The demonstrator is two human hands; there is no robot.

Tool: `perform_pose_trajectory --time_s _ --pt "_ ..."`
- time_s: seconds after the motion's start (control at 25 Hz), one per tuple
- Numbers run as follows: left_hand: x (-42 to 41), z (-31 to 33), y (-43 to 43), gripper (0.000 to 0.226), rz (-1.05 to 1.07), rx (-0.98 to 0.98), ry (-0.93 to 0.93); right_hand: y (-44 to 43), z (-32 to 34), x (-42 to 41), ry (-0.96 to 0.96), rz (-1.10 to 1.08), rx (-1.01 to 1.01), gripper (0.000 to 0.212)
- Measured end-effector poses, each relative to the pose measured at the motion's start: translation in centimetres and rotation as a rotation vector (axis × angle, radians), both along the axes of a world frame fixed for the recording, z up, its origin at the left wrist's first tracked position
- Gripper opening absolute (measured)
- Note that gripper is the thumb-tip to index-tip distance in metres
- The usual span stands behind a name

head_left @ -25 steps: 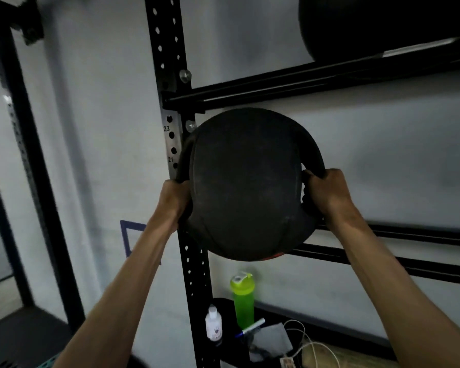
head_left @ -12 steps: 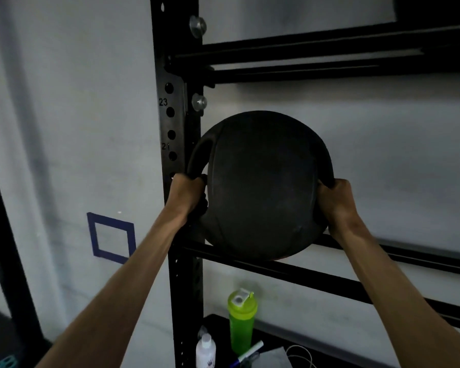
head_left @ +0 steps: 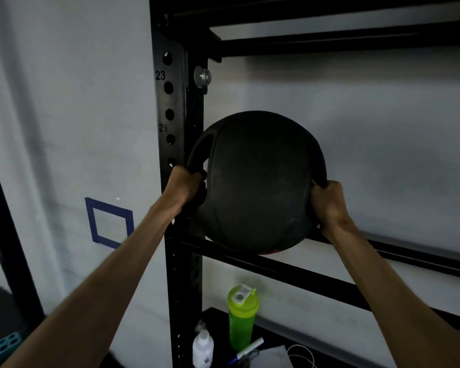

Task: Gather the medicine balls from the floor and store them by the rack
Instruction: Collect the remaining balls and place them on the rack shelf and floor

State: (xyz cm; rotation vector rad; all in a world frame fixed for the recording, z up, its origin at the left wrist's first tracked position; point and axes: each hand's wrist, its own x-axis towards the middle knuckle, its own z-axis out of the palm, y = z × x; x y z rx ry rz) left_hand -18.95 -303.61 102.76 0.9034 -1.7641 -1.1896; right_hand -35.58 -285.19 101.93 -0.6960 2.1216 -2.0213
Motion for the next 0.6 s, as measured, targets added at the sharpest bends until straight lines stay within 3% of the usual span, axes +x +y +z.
perform_pose_trajectory --time_s 0.2,0.32,0.44,0.6 --pt "-1.1 0.1 -0.8 0.008 -0.014 -0.051 -0.062 -0.2 -0.7 -0.9 -0.048 0.016 0.013 0.034" --pt "-1.5 0.0 -1.1 0.012 0.005 -0.045 -0.105 -0.4 -1.1 -1.3 -0.057 0.025 0.045 0.032" --pt "-1.8 0.0 -1.5 0.034 0.014 -0.039 -0.112 -0.6 -1.2 -1.5 -0.059 0.020 0.055 0.031" --pt "-1.5 0.0 -1.1 0.030 -0.019 -0.004 -0.108 -0.7 -1.2 -1.5 -0.057 0.012 0.076 0.018"
